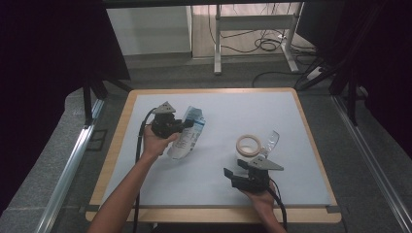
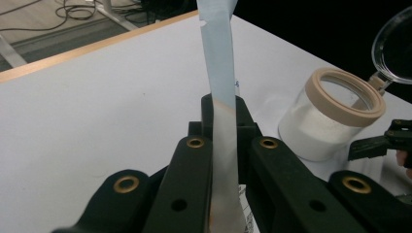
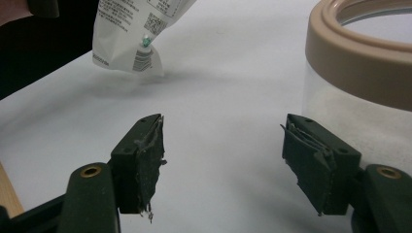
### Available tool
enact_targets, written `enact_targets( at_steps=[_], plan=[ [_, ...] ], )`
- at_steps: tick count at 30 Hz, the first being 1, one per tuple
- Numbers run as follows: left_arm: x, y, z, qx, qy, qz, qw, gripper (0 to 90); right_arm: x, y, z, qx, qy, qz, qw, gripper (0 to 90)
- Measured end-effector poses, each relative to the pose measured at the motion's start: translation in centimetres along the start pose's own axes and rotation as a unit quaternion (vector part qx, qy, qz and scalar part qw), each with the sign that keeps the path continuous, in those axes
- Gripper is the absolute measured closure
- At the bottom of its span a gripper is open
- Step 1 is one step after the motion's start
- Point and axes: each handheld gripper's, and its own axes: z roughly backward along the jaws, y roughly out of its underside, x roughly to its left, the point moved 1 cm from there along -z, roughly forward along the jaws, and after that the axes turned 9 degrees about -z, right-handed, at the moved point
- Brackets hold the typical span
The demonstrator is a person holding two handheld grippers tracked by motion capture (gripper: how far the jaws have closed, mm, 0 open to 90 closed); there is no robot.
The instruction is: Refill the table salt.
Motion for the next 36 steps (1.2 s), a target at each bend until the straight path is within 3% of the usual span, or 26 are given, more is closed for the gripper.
enact_targets(
  at_steps=[13, 24, 36],
  plan=[
    [0.7, 2.1, 1.8, -0.009, -0.037, 0.007, 0.9993, 88.9, -0.2, 0.1, 0.0, 0.003, 0.000, -0.002, 1.0000, 32.1],
    [0.6, 3.2, 3.2, -0.008, -0.050, 0.003, 0.9987, 88.0, -0.5, -0.1, 0.3, -0.001, 0.002, -0.008, 1.0000, 32.3],
    [0.9, 4.2, 4.4, -0.020, -0.055, 0.015, 0.9982, 83.3, -0.4, -0.1, 0.8, -0.004, -0.004, -0.004, 1.0000, 32.2]
  ],
)
